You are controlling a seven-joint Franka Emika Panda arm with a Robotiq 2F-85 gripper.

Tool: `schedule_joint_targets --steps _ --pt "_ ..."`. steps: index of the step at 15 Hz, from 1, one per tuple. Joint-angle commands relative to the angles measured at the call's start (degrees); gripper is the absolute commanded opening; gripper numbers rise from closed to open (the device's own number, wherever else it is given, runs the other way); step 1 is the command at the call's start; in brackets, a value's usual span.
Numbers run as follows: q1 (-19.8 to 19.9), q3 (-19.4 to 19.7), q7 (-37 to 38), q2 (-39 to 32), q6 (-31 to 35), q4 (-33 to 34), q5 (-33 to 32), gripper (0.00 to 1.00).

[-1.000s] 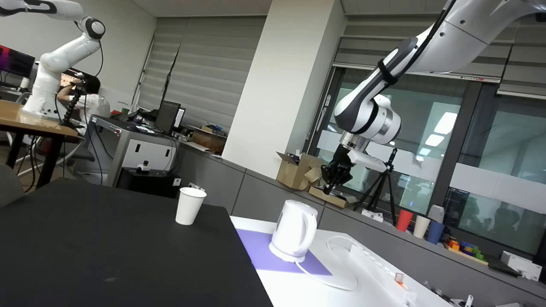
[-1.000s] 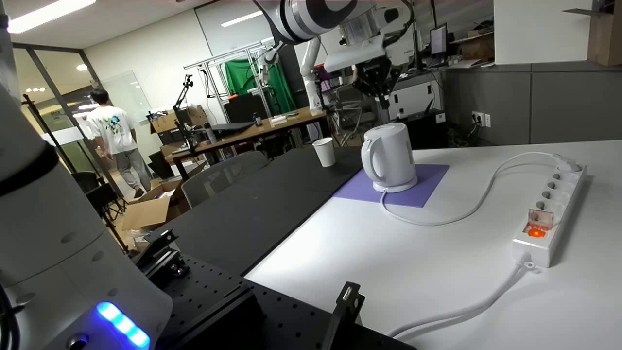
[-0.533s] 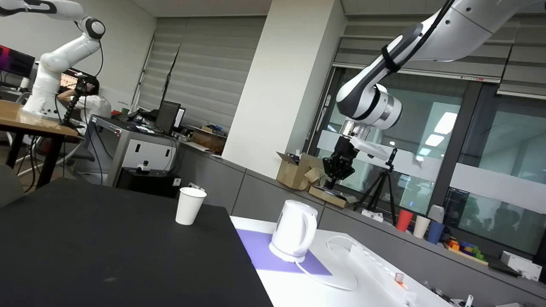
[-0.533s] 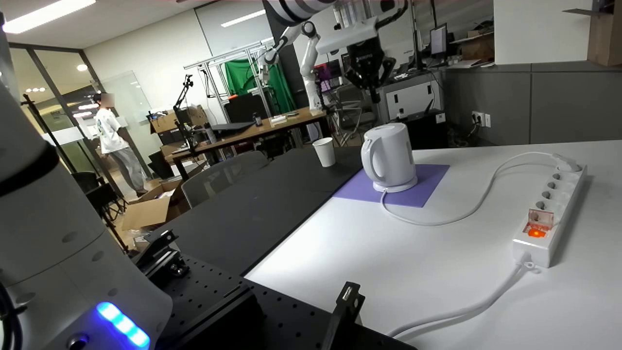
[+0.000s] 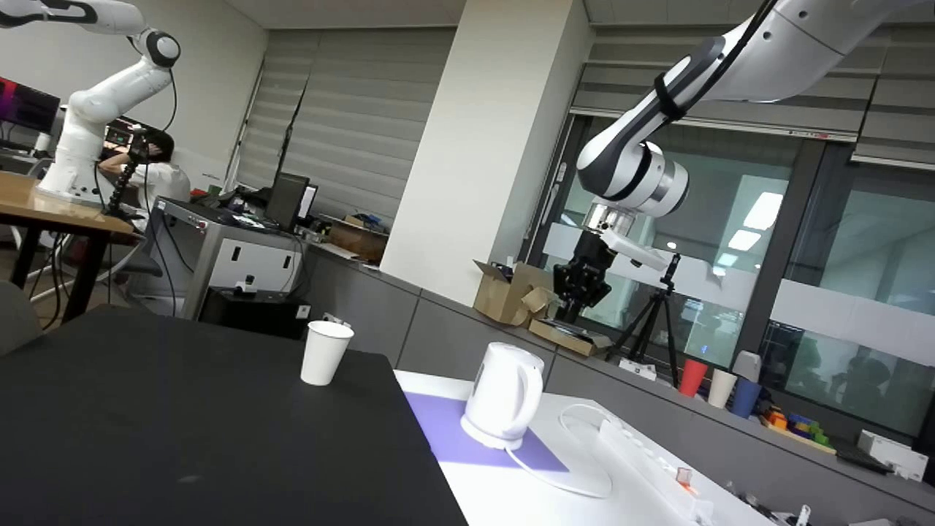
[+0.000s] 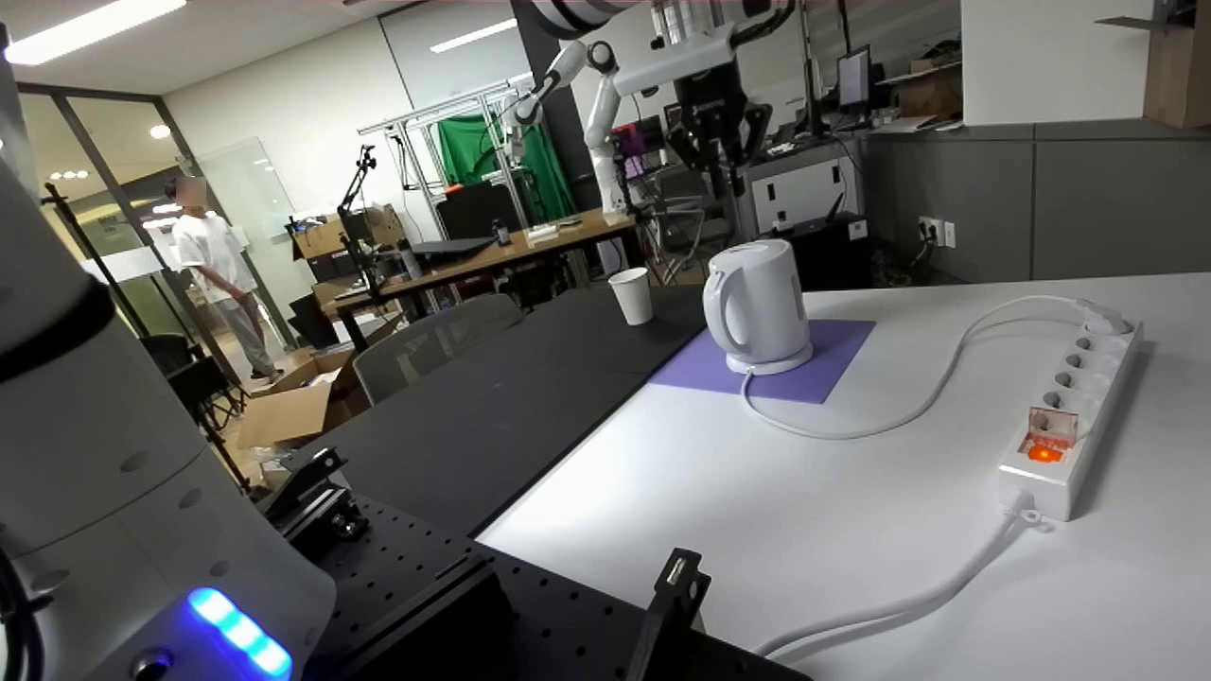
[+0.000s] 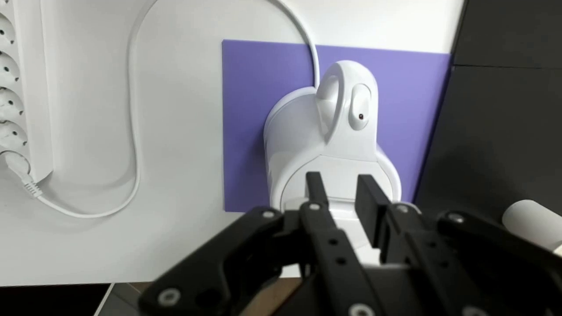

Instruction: Turn off the kettle

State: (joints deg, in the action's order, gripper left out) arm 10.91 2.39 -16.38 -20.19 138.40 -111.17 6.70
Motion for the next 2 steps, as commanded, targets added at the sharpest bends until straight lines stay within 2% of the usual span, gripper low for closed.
schedule_joint_targets --steps 1,2 --pt "0.0 0.0 0.0 0.0 -0.1 0.1 0.0 0.26" --pt "0.0 0.0 0.0 0.0 -0.1 0.1 0.0 0.26"
